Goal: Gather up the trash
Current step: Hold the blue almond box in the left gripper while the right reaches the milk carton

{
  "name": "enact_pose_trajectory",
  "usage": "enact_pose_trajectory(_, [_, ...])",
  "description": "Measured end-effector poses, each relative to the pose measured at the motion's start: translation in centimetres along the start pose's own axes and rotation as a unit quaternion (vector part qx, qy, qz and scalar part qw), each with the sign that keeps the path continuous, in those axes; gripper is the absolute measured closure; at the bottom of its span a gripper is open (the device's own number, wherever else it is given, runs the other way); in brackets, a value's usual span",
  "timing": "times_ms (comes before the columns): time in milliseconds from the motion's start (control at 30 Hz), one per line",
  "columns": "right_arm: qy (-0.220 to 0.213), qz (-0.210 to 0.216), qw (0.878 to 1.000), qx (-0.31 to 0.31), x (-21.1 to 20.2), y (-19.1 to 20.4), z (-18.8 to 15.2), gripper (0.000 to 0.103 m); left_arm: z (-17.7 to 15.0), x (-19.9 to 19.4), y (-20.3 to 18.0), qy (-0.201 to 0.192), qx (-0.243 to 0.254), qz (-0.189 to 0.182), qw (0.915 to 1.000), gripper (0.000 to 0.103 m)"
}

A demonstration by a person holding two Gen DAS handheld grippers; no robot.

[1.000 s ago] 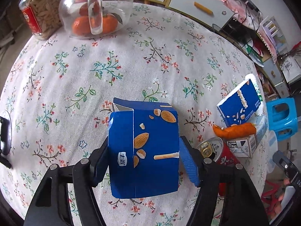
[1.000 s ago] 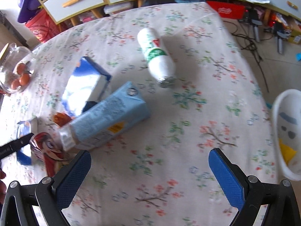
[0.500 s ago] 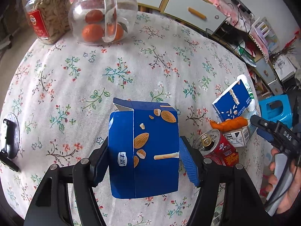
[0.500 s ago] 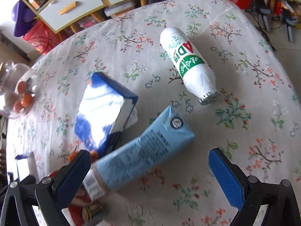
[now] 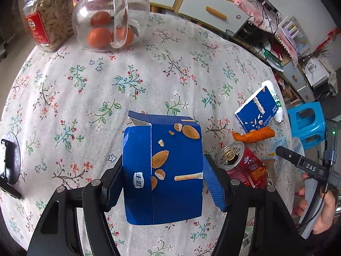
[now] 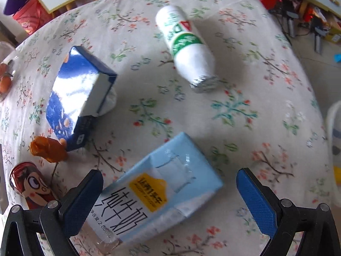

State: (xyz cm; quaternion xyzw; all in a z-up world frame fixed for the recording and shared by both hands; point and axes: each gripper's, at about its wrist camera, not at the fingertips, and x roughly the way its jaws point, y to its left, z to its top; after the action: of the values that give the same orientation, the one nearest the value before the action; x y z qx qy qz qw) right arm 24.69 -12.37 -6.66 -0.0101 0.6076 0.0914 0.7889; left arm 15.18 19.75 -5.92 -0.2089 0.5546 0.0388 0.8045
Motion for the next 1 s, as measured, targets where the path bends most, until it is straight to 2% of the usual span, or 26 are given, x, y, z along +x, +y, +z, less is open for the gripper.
enact_pose_trajectory(167, [0.000, 0.042, 0.997, 0.061, -0.6, -0.3, -0.4, 0.001, 0.0, -0.1, 0.1, -0.001, -0.007, -0.007, 0.9999, 0.032])
enact_pose_trajectory(300, [0.008, 0.022, 0.995, 0.093, 0.4, 0.9, -0.9, 0.001, -0.1, -0.1, -0.2, -0.001, -0.004, -0.007, 1.0000, 0.032])
enact_pose_trajectory(400, [0.022, -0.002, 0.996, 0.088, 1.3, 1.9, -1.5, 0.001, -0.4, -0.1, -0.3, 0.001, 0.003, -0.007, 1.0000, 0.032])
enact_pose_trajectory(500, [0.042, 0.001, 0.996, 0.084, 2.2, 2.2, -2.1, 0.001, -0.5, -0.2, -0.2, 0.000, 0.005, -0.007, 1.0000, 0.032])
enact_pose_trajectory(667, [0.047, 0.005, 0.998, 0.040, 2.1, 2.5, -2.5, 0.001, -0.7, -0.7, 0.4, -0.005, -0.006, -0.013, 0.9999, 0.032])
enact_pose_trajectory(1000, [0.050, 0.027, 0.998, 0.033, 0.7, -1.8, -4.6, 0.001, -1.3, -0.8, 0.0, -0.004, -0.005, -0.018, 0.9998, 0.032])
